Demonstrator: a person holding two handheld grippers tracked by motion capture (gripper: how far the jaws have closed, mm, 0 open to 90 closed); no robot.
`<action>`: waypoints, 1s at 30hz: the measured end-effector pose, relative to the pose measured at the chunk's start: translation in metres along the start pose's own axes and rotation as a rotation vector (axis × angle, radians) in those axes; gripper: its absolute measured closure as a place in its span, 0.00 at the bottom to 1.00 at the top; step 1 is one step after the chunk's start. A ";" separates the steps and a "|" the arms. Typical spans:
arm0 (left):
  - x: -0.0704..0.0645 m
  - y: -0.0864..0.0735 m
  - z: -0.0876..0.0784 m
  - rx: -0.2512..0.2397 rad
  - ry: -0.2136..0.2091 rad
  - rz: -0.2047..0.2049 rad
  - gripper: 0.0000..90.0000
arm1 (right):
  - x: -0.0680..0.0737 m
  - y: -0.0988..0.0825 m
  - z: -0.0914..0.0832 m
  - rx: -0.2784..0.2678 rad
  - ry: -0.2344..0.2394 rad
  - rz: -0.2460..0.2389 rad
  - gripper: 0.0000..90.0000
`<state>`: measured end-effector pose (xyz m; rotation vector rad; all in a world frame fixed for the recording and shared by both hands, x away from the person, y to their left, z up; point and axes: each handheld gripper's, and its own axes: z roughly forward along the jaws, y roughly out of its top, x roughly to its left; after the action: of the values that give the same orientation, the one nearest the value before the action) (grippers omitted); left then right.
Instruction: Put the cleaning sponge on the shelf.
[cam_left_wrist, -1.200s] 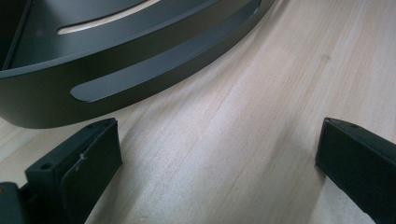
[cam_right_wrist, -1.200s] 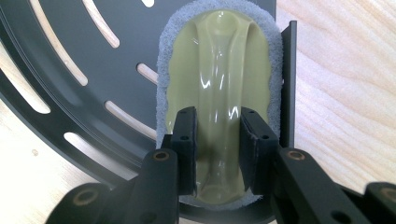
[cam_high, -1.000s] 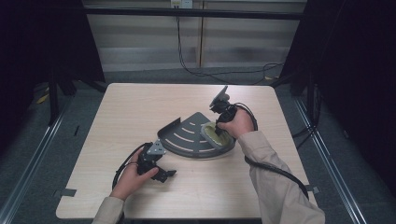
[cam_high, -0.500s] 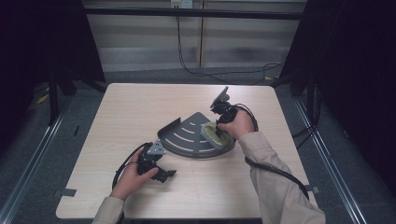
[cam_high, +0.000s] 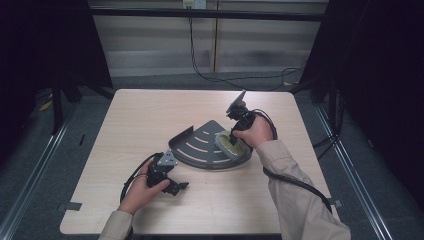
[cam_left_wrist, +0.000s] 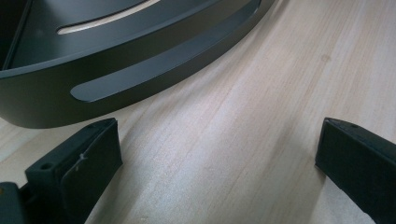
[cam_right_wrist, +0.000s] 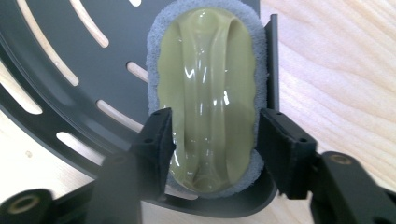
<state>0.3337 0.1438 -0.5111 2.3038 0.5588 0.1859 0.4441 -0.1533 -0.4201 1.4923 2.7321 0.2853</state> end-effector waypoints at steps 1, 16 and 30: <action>0.000 0.000 0.000 0.001 0.007 -0.001 0.00 | 0.000 0.000 -0.001 0.000 -0.001 -0.003 0.48; 0.000 0.000 0.000 0.001 0.003 0.000 0.00 | -0.003 0.000 -0.008 -0.028 -0.020 0.000 0.26; 0.000 0.000 0.000 0.002 0.000 0.000 0.00 | -0.006 -0.006 -0.013 -0.034 -0.017 -0.002 0.17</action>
<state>0.3337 0.1439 -0.5110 2.3054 0.5593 0.1851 0.4414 -0.1632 -0.4085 1.4764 2.7019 0.3164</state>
